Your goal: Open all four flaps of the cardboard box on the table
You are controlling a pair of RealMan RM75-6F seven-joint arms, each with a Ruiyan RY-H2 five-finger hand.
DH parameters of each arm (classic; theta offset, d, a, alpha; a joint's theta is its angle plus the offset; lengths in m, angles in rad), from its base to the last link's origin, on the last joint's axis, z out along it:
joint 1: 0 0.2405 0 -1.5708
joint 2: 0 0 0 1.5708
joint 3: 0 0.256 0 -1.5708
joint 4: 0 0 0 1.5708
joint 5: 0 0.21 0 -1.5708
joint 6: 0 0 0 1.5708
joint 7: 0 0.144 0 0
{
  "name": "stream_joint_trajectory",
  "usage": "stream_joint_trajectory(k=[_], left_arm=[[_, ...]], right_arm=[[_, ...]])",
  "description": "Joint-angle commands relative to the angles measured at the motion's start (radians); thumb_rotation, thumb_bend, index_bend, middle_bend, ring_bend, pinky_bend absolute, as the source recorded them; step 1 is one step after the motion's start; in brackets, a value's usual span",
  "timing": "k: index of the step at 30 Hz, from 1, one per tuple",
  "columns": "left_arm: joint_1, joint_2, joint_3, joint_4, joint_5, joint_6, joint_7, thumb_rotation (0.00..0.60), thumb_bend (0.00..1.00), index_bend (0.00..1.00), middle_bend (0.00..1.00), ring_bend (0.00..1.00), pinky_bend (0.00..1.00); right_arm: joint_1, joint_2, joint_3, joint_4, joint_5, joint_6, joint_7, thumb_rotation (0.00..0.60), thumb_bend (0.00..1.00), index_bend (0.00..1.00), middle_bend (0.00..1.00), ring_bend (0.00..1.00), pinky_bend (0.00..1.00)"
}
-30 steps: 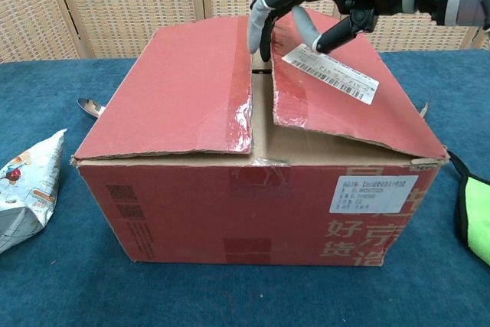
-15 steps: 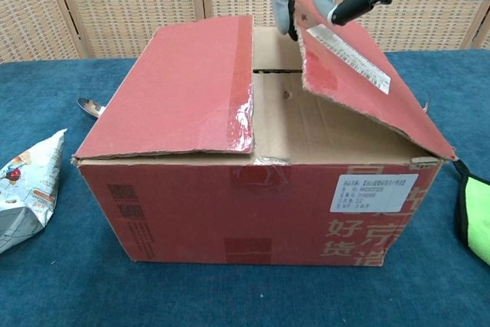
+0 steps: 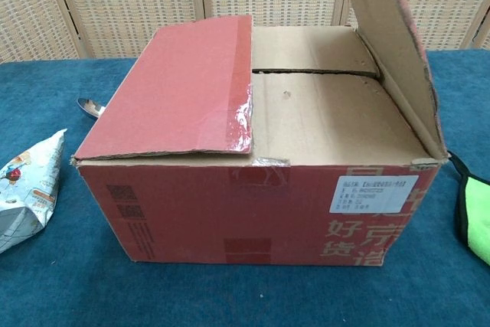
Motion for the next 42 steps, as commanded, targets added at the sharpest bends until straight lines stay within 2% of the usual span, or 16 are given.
stream_joint_trajectory(k=[1, 8, 30, 34, 39, 42], left_arm=[[-0.001, -0.003, -0.002, 0.003, -0.002, 0.000, 0.000, 0.600, 0.01, 0.01, 0.00, 0.00, 0.00], [-0.004, -0.008, -0.001, 0.003, 0.002, 0.002, 0.006, 0.600, 0.01, 0.01, 0.00, 0.00, 0.00], [-0.009, -0.005, 0.000, -0.007, 0.018, 0.008, 0.008, 0.600, 0.01, 0.01, 0.00, 0.00, 0.00], [-0.009, -0.004, 0.000, -0.008, 0.020, 0.010, 0.009, 0.600, 0.01, 0.01, 0.00, 0.00, 0.00], [-0.005, 0.000, 0.005, -0.010, 0.025, 0.015, 0.005, 0.600, 0.01, 0.01, 0.00, 0.00, 0.00], [-0.005, 0.000, 0.006, -0.009, 0.025, 0.014, 0.005, 0.600, 0.01, 0.01, 0.00, 0.00, 0.00]], right_arm=[[-0.010, 0.027, 0.003, 0.007, 0.017, -0.005, -0.011, 0.600, 0.98, 0.47, 0.58, 0.18, 0.11], [-0.036, 0.083, -0.003, 0.049, 0.042, -0.012, -0.016, 0.600, 0.98, 0.47, 0.58, 0.18, 0.11], [-0.102, 0.123, -0.022, 0.129, 0.024, 0.042, 0.071, 0.600, 0.95, 0.47, 0.55, 0.18, 0.11], [-0.109, 0.130, -0.019, 0.131, 0.016, 0.061, 0.084, 0.600, 0.82, 0.47, 0.53, 0.18, 0.11], [-0.117, 0.144, -0.019, 0.133, 0.017, 0.063, 0.089, 0.600, 0.79, 0.47, 0.51, 0.18, 0.11], [-0.120, 0.149, -0.020, 0.132, 0.018, 0.061, 0.091, 0.600, 0.75, 0.47, 0.49, 0.17, 0.11]])
